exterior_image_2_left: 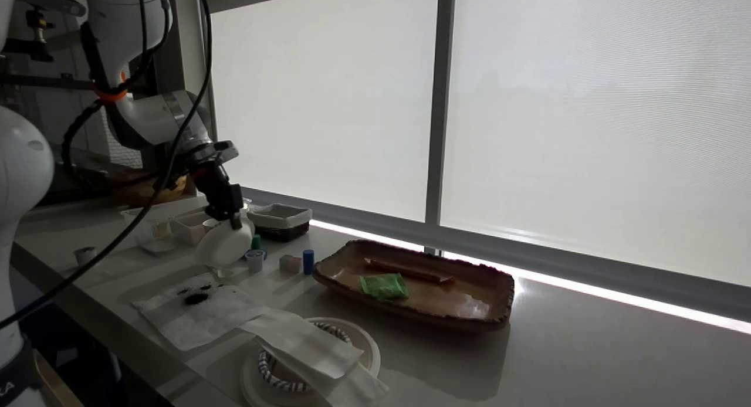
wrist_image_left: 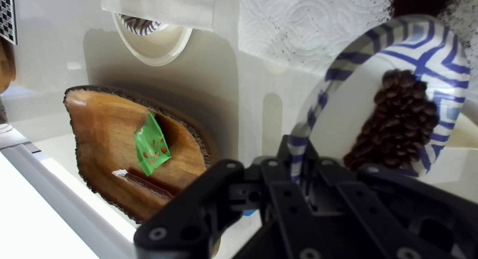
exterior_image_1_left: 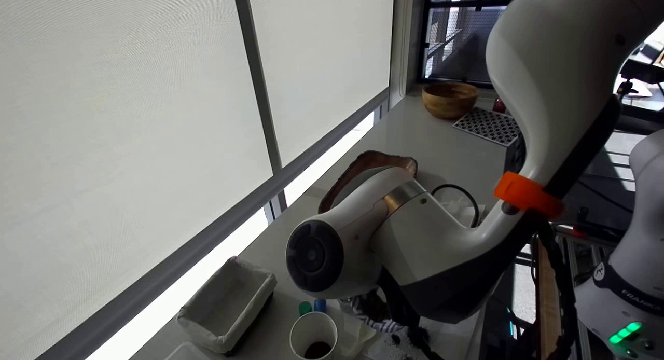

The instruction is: Pour the contents from the bowl onto the white paper towel

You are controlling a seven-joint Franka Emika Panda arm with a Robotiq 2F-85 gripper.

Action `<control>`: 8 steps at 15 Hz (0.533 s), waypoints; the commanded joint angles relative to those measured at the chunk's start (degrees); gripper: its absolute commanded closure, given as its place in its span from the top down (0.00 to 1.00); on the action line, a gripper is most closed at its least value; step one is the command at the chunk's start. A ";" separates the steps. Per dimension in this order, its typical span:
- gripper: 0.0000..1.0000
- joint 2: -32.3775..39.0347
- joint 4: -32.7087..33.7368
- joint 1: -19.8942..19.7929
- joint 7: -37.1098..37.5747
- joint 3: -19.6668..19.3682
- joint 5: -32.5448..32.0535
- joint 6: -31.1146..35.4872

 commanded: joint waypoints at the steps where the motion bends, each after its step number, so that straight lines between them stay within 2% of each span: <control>1: 0.01 0.81 0.80 0.90 0.49 -0.61 -0.23 -0.57; 3: 0.01 1.01 1.01 0.95 0.72 -0.69 0.47 -1.86; 4: 0.01 0.45 0.16 0.58 0.23 -0.57 -0.09 1.10; 8: 0.01 1.45 1.65 1.39 0.81 -0.75 0.10 -3.55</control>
